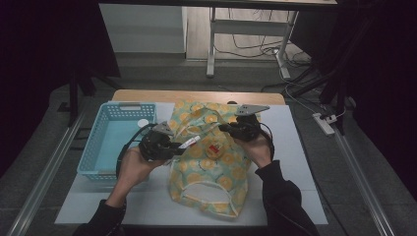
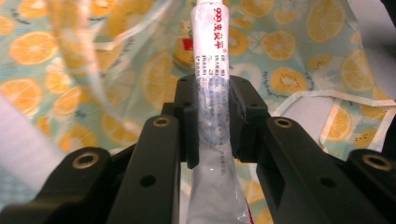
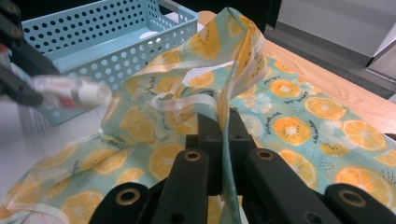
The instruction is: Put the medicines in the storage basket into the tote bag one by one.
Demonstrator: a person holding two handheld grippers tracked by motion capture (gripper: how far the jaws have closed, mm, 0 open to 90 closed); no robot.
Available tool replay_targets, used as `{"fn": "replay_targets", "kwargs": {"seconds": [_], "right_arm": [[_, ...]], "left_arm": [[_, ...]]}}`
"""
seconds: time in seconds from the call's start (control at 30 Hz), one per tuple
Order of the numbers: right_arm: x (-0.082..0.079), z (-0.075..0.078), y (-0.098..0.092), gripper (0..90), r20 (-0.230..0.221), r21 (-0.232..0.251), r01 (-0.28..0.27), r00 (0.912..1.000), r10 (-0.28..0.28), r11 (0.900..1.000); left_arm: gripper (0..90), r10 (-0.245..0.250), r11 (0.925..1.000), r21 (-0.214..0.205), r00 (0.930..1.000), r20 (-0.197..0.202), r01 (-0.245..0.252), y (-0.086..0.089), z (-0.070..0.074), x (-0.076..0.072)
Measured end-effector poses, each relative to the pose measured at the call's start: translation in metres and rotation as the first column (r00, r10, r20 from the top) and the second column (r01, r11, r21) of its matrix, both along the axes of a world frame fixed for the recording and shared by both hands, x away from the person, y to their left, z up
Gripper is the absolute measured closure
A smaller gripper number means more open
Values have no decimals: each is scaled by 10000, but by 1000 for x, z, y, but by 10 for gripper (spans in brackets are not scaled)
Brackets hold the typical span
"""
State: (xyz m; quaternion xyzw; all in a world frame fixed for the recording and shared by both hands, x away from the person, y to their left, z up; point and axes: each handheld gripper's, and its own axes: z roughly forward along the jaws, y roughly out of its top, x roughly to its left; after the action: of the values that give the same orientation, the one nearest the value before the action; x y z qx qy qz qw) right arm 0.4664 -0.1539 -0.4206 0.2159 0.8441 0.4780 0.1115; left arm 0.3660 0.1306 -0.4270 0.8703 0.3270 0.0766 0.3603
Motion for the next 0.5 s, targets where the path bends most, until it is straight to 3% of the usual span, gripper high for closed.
{"fn": "replay_targets", "kwargs": {"seconds": [0.5], "right_arm": [[-1,-2,4,893,5,-83,-53,10000,53,10000]], "left_arm": [[751,-315,9990,300,9994,-153,320,-42,-23,13]]}}
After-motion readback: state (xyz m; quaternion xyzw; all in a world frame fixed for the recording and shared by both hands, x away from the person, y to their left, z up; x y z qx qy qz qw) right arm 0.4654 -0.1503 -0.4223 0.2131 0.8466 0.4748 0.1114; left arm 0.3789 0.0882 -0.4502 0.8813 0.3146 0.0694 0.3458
